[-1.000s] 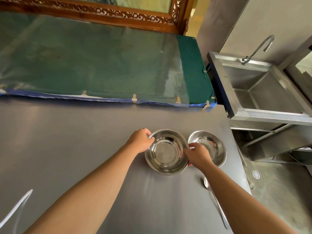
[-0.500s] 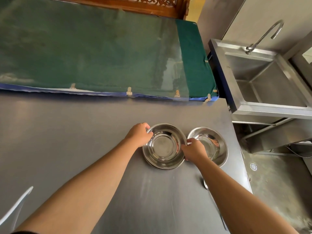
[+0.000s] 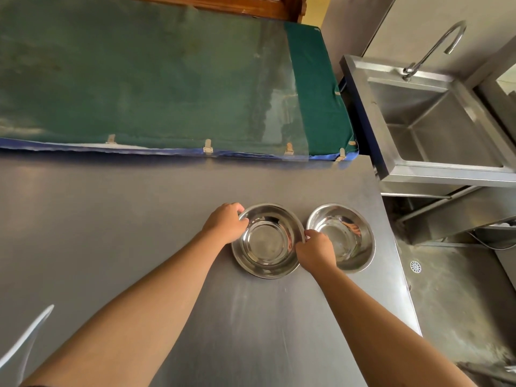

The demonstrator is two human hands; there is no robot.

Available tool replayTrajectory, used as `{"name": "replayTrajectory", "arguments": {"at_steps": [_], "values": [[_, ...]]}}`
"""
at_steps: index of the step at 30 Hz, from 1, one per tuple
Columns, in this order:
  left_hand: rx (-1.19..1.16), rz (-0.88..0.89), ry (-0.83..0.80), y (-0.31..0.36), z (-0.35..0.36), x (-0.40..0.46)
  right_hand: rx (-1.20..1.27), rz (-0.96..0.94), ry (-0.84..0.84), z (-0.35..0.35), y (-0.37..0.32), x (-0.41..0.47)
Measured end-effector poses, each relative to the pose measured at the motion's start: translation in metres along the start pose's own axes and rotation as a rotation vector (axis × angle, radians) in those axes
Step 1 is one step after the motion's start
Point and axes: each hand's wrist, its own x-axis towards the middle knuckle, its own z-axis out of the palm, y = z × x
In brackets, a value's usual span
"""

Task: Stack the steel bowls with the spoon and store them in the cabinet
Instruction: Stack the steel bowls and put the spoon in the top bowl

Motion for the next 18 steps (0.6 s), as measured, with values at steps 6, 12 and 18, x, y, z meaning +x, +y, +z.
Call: {"name": "replayTrajectory", "arguments": {"at_steps": [6, 12, 18], "values": [[-0.052, -0.033, -0.040, -0.004, 0.003, -0.002, 0.049, 0.014, 0.024, 0.009, 0.007, -0.007], [-0.097, -0.071, -0.047, -0.008, 0.004, -0.009, 0.104, 0.038, 0.032, 0.015, 0.013, -0.011], [-0.109, -0.084, -0.006, -0.013, 0.003, -0.021, 0.104, -0.004, -0.002, 0.012, 0.018, -0.016]]}}
